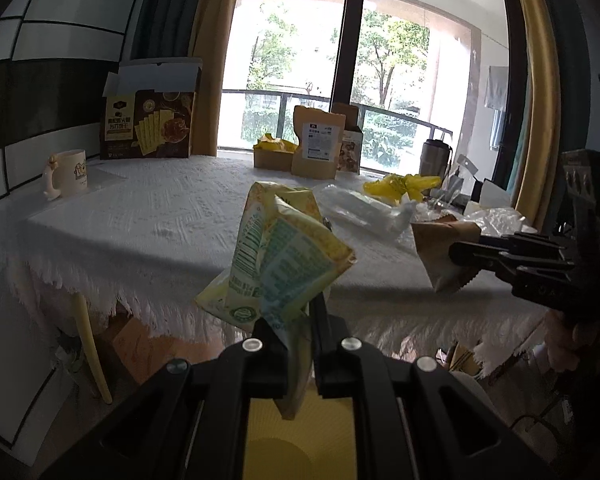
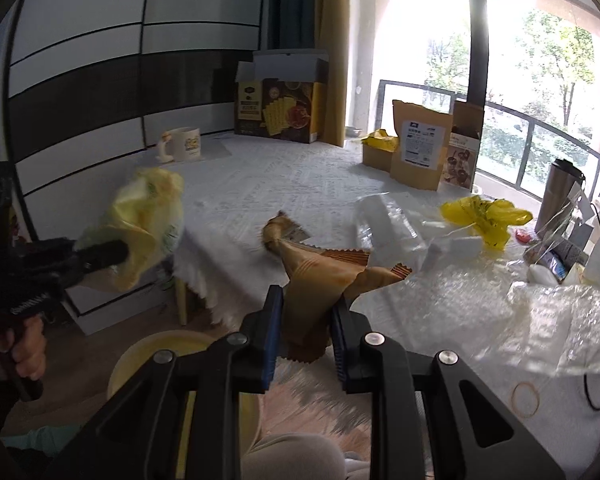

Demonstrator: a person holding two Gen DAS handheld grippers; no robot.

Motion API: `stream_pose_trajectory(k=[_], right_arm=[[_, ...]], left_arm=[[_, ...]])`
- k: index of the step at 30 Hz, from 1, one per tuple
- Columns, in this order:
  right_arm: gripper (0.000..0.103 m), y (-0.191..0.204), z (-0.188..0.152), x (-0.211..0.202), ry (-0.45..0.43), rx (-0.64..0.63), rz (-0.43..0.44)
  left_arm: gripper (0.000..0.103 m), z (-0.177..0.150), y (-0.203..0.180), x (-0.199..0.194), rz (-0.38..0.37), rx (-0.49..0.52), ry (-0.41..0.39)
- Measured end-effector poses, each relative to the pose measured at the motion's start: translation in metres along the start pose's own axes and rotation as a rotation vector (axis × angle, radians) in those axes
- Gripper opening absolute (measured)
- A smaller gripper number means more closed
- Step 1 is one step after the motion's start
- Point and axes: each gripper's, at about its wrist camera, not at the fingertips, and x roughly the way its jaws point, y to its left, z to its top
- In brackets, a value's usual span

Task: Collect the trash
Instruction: 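Carry both items over the yellow basket and open both grippers to drop them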

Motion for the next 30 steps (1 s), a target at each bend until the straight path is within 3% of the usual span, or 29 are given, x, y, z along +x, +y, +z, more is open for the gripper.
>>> stream_pose_trajectory(k=[9,12,17,25,30], right_arm=[[0.021,0.023,-0.036,-0.011,0.029,0.015,0.044],[0.021,0.028,-0.045,-0.01,0.043,0.033,0.05],[0.021,0.04,-0.053,-0.006,0.066,0.037,0.06],[0.021,0.061,-0.057,0.005,0.092,0.027,0.078],[0.021,0.073,-0.057,0.015,0.118,0.01,0.106]], left_arm=[[0.011,-0.047,-0.005,0.006,-0.016,-0.03,0.107],[0.024,-0.061,-0.004,0.009,-0.031,-0.042,0.144],[0.053,-0.076,0.0,0.009,-0.056,-0.06,0.185],[0.064,-0.089,0.013,-0.001,-0.057,-0.075,0.183],[0.065,-0.089,0.025,-0.012,-0.031,-0.088,0.157]])
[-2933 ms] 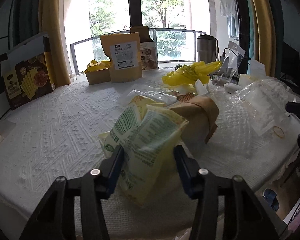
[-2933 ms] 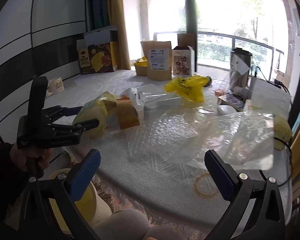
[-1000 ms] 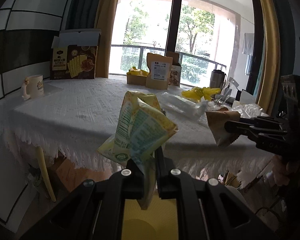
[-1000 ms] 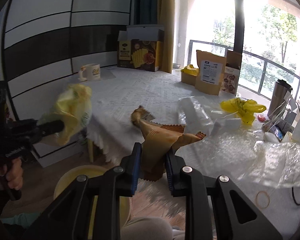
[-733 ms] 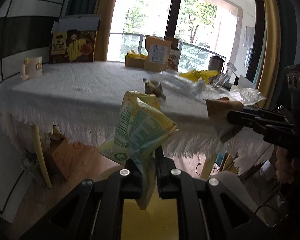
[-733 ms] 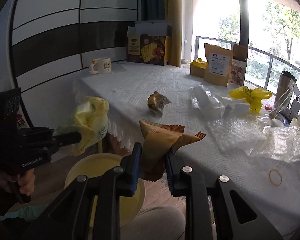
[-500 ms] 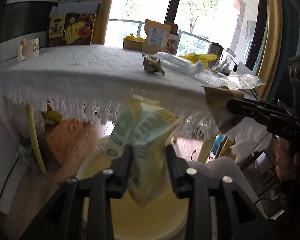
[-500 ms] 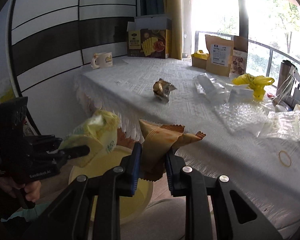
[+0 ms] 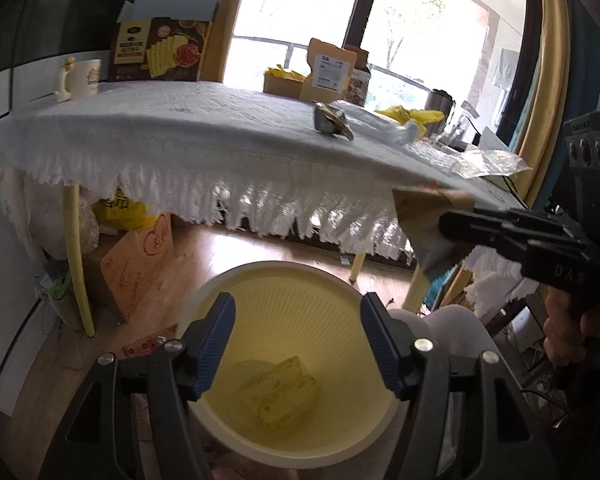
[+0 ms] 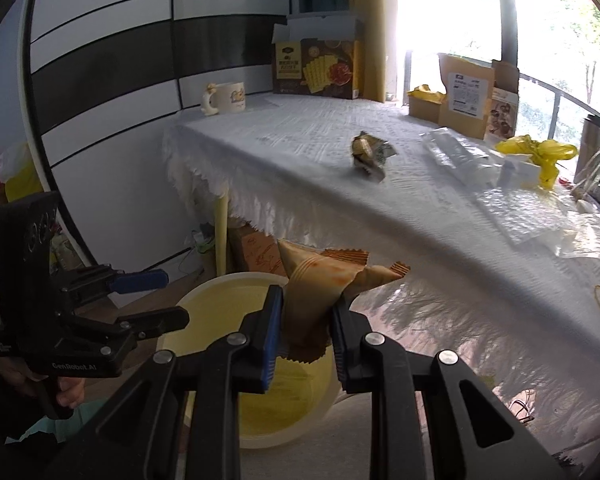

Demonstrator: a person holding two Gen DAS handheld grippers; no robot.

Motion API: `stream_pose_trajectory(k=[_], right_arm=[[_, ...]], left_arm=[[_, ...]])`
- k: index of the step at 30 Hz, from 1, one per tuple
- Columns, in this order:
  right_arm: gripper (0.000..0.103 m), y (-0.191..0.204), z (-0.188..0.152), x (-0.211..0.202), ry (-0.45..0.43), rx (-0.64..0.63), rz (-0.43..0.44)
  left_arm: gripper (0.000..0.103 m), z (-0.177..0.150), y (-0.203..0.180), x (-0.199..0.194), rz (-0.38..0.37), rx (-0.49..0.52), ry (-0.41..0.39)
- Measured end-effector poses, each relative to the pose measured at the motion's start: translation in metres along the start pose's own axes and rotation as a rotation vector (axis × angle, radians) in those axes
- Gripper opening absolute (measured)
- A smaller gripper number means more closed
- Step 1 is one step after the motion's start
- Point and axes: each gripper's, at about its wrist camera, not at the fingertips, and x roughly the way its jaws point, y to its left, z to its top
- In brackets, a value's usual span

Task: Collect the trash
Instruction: 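Carry both items over the yellow basket and open both grippers to drop them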

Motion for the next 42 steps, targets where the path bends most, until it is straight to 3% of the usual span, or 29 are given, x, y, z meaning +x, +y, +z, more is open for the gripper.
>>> stream_pose_trajectory(k=[10,16,24,26,30,42], right_arm=[[0.022,0.023,-0.005,0.036,0.085,-0.015,0.096],[0.041,0.032,-0.006,0.045,0.112,-0.033,0.105],[0.044,0.022,-0.006,0.036,0.094,-0.016,0.085],[0.048,0.021,-0.007,0.033,0.093,-0.021,0.09],[0.072,0.02,-0.008,0.028,0.085,-0.025,0.104],[0.072,-0.009,-0.011,0.006,0.035,0.027,0.06]], left_arm=[[0.067,0.006,0.025,-0.021,0.074,-0.009,-0.049],[0.067,0.008,0.029,-0.028,0.097,-0.001,-0.064],[0.067,0.013,0.021,-0.03,0.102,0.013,-0.073],[0.067,0.015,0.019,-0.03,0.102,0.012,-0.075],[0.067,0.017,0.015,-0.031,0.106,0.015,-0.08],[0.068,0.029,-0.006,-0.025,0.091,0.044,-0.078]])
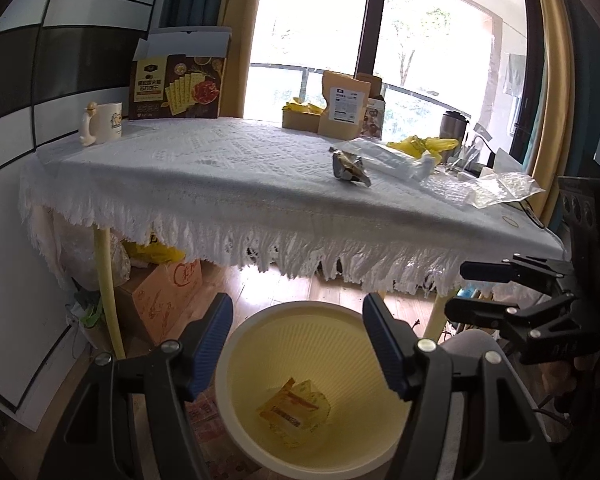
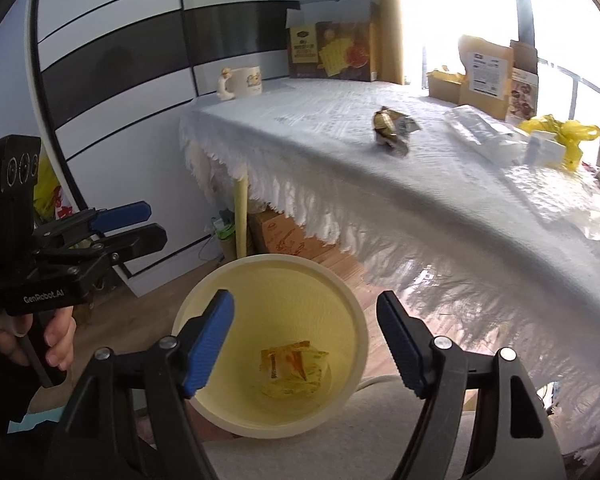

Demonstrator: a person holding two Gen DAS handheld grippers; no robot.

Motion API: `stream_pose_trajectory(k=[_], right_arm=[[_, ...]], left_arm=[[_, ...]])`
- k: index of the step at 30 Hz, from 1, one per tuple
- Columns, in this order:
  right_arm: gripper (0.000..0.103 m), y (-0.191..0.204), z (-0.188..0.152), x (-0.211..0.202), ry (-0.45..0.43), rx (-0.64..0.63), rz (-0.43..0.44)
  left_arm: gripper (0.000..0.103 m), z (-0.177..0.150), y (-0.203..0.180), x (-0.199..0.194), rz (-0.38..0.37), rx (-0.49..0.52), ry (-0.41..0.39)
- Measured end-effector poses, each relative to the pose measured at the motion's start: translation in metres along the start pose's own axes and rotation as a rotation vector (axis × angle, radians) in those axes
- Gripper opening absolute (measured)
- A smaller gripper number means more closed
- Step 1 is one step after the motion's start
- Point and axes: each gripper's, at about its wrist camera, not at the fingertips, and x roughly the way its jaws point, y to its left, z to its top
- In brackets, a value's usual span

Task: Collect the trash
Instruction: 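Carry both items over the yellow basket and open both grippers to drop them, then reach to the table and grasp the crumpled chip bag with the left gripper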

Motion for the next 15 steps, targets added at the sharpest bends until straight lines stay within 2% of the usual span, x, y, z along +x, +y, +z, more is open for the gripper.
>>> stream_pose_trajectory(k=[15], right_arm=[[0.072,-0.05,0.0,-0.034,-0.043,0.075,-0.076]], left_arm=[[0.068,0.024,-0.042,0.018,-0.03,0.082,-0.037]])
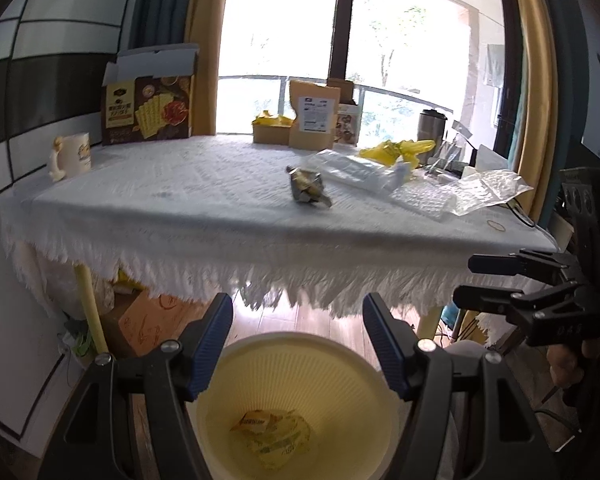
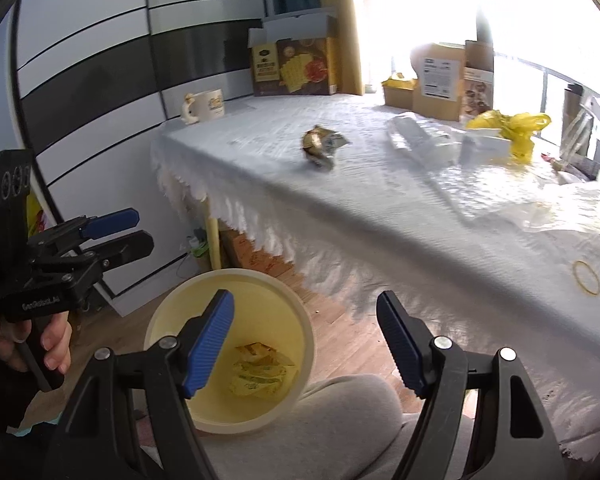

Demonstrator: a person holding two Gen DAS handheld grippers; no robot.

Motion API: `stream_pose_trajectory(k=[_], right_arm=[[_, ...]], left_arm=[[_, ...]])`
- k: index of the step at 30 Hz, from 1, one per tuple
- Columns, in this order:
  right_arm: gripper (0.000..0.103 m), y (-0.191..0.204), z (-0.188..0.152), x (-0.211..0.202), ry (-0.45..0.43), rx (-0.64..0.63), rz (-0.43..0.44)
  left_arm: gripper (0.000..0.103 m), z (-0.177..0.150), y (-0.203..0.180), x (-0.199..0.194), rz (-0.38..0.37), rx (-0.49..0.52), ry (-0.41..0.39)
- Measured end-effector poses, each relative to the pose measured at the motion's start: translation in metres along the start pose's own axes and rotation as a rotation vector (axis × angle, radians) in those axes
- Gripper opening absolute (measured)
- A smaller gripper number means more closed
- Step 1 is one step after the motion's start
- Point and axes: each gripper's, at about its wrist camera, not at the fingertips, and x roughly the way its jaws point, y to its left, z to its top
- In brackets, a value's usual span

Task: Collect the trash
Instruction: 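Reach to the table and grasp the crumpled chip bag with the left gripper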

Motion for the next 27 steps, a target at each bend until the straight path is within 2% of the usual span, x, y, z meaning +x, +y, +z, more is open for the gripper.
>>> stream_pose_trajectory(k=[12,18,27], right_arm=[[0.072,-0.039,0.007,-0.019,-0.013,0.043,-0.059],[0.072,-0.066,0.01,-0.034,-0.036,0.077,-0.136],[0.072,-0.12,0.01,-0.049,-0.037,0.167,-0.226]], left_arm=[[0.068,0.026,-0.031,0.015,0.001,0.057,-0.058],[0.068,0.038,-0.041,0.025,-0.003,0.065,-0.099],[0.068,0.06,-0.044,0.051,-0.001,0.038,-0.053]])
